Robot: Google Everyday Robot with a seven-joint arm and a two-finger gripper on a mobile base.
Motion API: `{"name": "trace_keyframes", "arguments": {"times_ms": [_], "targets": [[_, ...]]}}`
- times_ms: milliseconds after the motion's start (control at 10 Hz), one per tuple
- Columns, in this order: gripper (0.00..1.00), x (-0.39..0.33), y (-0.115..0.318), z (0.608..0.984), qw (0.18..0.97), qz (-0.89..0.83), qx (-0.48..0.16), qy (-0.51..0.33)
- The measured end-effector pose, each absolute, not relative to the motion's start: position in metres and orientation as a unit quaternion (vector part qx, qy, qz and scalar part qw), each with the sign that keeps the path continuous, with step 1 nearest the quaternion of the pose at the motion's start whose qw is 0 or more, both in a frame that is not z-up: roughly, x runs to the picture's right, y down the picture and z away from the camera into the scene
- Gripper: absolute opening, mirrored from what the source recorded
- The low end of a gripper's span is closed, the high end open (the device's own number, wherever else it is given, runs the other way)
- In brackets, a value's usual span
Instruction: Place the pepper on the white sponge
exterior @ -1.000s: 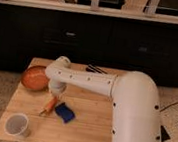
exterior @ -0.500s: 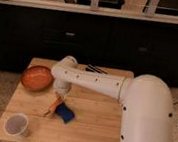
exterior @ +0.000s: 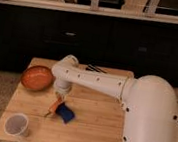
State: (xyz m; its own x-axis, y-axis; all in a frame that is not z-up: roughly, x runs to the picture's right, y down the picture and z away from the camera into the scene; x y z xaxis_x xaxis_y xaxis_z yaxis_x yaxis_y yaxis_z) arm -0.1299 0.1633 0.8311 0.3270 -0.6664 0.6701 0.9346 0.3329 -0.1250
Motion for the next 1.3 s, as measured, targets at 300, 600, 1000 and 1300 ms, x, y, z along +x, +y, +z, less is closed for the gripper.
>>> {"name": "trace_keyframes", "arguments": {"times_ms": [300, 600, 1000, 1300], "targets": [[0.39, -0.126, 0.169, 0.83, 0.773, -0.516, -0.259, -0.264], [0.39, -0.126, 0.172, 0.827, 0.769, -0.518, -0.261, -0.267], [0.39, -0.124, 0.176, 0.824, 0.769, -0.517, -0.263, -0.269], [0.39, -0.12, 0.179, 0.823, 0.768, -0.516, -0.265, -0.27]]}}
